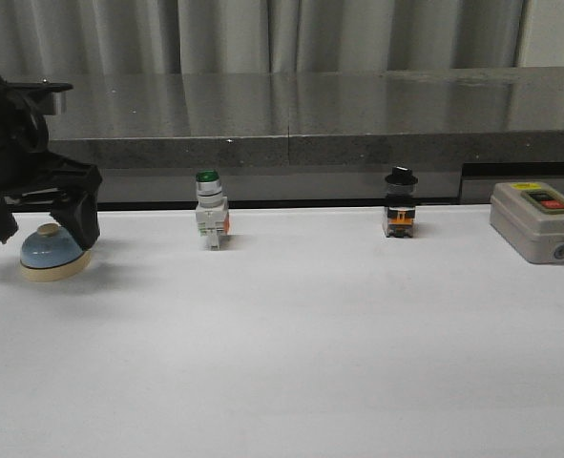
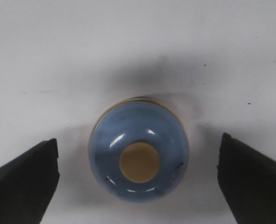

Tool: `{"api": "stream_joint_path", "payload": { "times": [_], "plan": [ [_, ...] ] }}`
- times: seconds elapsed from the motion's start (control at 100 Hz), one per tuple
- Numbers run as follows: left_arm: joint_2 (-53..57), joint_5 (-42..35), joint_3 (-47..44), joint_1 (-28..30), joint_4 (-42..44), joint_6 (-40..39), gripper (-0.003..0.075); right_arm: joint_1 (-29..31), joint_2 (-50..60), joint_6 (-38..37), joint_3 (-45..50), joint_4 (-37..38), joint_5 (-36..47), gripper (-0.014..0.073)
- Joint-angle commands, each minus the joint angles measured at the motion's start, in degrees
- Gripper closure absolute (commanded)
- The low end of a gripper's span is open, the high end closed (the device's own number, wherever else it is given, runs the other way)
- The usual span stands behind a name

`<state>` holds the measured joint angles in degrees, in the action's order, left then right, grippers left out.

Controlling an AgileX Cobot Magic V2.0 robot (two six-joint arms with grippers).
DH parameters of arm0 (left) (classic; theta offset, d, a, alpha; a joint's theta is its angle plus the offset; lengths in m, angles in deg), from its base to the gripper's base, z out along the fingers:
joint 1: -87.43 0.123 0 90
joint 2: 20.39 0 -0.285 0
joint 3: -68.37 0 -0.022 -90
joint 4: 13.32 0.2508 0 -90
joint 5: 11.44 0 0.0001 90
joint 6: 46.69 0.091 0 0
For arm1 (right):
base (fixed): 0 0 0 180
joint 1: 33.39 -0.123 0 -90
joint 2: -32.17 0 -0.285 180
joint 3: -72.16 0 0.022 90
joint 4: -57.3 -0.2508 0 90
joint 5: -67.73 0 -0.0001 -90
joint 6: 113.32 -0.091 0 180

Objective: Place and press bell with both arms
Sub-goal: 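Lower the left gripper over the blue bell and close on it, then lift the blue bell with the left gripper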

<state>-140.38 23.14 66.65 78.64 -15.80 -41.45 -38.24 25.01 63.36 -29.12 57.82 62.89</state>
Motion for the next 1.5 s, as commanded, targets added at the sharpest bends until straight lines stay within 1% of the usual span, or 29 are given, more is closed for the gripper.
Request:
{"api": "stream_joint_path", "payload": {
  "times": [0.0, 0.36, 0.45, 0.52, 0.69, 0.76, 0.83, 1.02, 1.16, 1.3, 1.49],
  "plan": [
    [1.96, -2.39, 1.67, -0.34, -0.04, -0.01, 0.0078, 0.30, 0.82, 0.43, -0.78, 0.75, 4.83, 0.0654],
    [-0.52, -2.23, 1.67, -0.34, -0.04, -0.01, 0.0079, 0.30, 0.82, 0.43, -0.78, 0.75, 4.83, 0.0654],
    [-0.52, -2.34, 1.67, -0.34, -0.04, -0.01, 0.0100, 0.30, 0.82, 0.43, -0.78, 0.75, 4.83, 0.0654],
    [-0.52, -2.43, 1.67, -0.34, -0.04, -0.01, 0.0158, 0.30, 0.82, 0.43, -0.78, 0.75, 4.83, 0.0654],
    [-0.52, -2.68, 1.67, -0.34, -0.04, -0.01, 0.0382, 0.30, 0.82, 0.43, -0.78, 0.75, 4.83, 0.0654],
    [-0.31, -2.68, 1.67, -0.34, -0.04, -0.01, 0.0444, 0.30, 0.82, 0.43, -0.78, 0.75, 4.83, 0.0654],
    [0.29, -2.68, 1.67, -0.34, -0.04, -0.01, 0.0477, 0.30, 0.82, 0.43, -0.78, 0.75, 4.83, 0.0654],
    [5.02, -2.23, 1.67, -0.34, -0.04, -0.01, 0.0482, 0.30, 0.82, 0.43, -0.78, 0.75, 4.83, 0.0654],
    [9.89, -0.05, 1.67, -2.08, -0.04, -0.01, 0.0482, 0.30, 0.82, 0.43, -0.78, 0.75, 4.83, 0.0654],
    [13.04, 2.70, 1.67, -6.42, -0.15, -0.01, 0.0482, 0.30, 0.82, 0.43, -0.78, 0.75, 4.83, 0.0654],
    [13.64, 3.52, 1.67, -15.17, -0.27, -0.01, 0.0482, 0.30, 0.82, 0.43, -0.78, 0.75, 4.83, 0.0654]
  ]
}}
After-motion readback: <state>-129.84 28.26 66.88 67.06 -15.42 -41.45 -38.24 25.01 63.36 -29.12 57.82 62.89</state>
